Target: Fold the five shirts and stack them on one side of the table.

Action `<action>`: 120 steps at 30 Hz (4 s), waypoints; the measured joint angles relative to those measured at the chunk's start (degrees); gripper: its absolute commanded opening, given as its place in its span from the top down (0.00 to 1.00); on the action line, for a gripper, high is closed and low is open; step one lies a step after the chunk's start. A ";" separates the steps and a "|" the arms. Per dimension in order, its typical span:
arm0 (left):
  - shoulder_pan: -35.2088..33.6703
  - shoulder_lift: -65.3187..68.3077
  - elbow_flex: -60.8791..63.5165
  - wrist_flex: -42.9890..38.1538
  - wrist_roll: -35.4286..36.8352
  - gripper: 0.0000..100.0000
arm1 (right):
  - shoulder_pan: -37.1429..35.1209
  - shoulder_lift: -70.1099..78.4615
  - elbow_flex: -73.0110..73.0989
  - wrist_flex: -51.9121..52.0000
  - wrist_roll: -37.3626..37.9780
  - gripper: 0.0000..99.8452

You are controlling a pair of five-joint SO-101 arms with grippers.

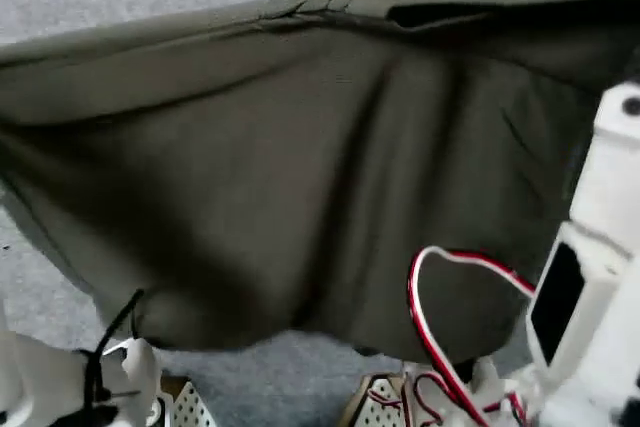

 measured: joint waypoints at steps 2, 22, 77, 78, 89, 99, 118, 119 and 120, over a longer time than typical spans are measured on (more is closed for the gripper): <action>0.00 -3.87 7.30 0.00 -0.88 0.98 | -1.49 1.58 -0.88 0.88 0.35 0.99; 2.46 -27.96 54.68 -0.26 -1.32 0.98 | -26.29 4.84 -2.37 41.67 24.97 1.00; 3.96 -10.37 83.08 -72.18 15.56 0.98 | -26.64 8.18 40.35 -6.51 32.18 1.00; 4.84 -8.62 83.16 -73.85 15.82 0.98 | -26.64 9.14 42.20 -8.97 32.18 1.00; 11.25 2.20 83.96 -76.57 13.01 0.98 | -26.46 24.79 38.07 -13.27 24.18 1.00; 9.76 2.46 84.92 -61.36 7.74 0.98 | -25.14 21.80 31.38 16.00 26.81 1.00; 14.24 -4.84 103.38 -34.20 -6.68 0.98 | -23.56 -15.38 77.63 34.81 33.85 1.00; 14.77 -7.03 106.02 -34.90 -6.68 0.98 | -23.56 -16.88 79.65 35.43 33.85 1.00; 15.21 -9.14 108.31 -35.60 -6.68 0.98 | -23.56 -18.37 81.49 36.04 34.29 1.00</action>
